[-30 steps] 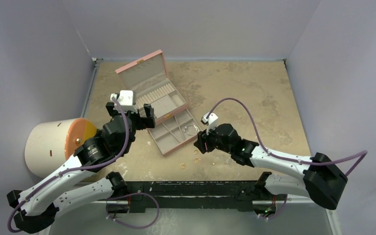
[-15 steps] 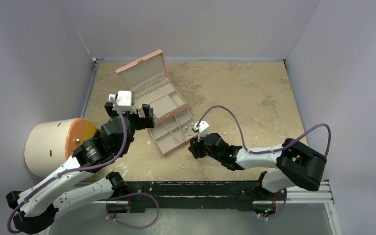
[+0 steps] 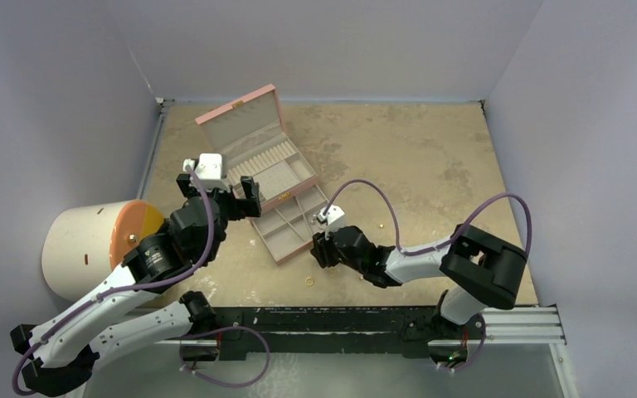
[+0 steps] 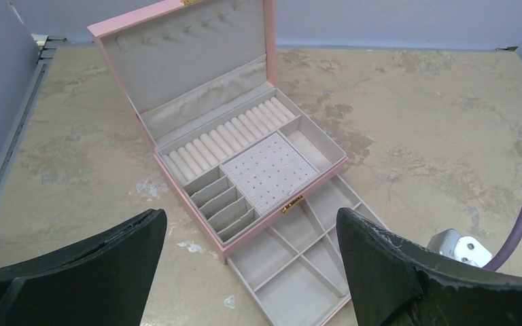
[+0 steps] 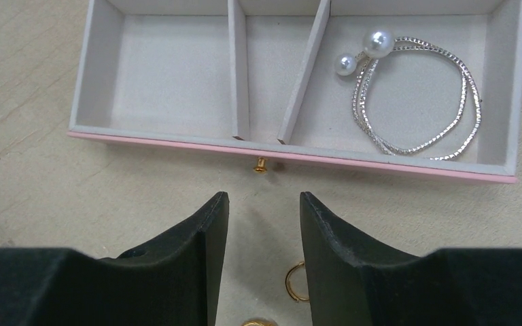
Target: Organize the mixed jewelry
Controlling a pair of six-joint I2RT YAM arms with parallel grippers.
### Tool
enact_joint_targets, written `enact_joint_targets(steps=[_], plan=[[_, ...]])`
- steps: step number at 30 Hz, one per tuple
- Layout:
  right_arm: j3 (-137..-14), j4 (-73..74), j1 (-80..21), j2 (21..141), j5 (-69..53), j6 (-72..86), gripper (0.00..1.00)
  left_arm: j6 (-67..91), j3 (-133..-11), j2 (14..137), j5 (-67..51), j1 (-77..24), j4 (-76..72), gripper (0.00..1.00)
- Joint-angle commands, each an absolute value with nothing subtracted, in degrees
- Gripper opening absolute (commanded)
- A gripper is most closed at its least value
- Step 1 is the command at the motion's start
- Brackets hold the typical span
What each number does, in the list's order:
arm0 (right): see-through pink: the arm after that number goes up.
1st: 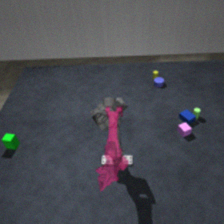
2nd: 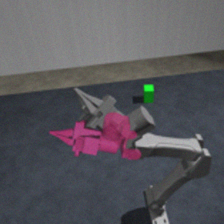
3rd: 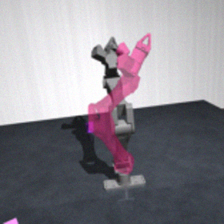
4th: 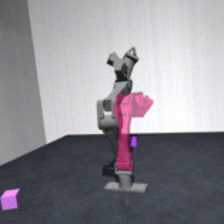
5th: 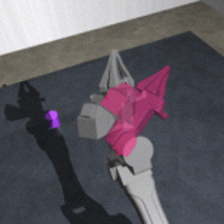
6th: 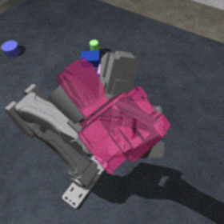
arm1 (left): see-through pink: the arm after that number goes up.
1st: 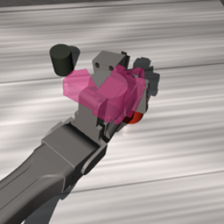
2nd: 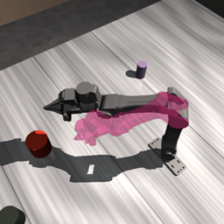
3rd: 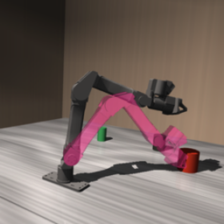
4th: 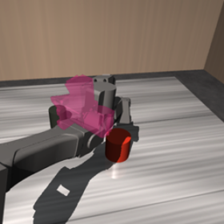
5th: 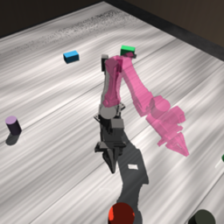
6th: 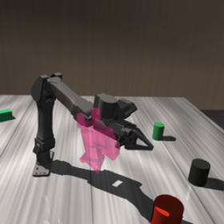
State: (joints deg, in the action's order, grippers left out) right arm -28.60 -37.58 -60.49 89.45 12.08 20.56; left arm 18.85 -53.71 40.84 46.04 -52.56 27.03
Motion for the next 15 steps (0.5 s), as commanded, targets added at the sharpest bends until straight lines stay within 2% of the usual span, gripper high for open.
enact_joint_targets(steps=[1,15], plan=[[-31.0,-41.2,-61.1,90.3,15.6,21.5,0.45,18.1,-54.2,40.2,46.2,-52.4,24.9,0.95],[-33.9,-40.7,-62.2,94.4,17.8,21.9,0.37,18.0,-54.2,40.3,46.2,-52.3,24.9,0.96]])
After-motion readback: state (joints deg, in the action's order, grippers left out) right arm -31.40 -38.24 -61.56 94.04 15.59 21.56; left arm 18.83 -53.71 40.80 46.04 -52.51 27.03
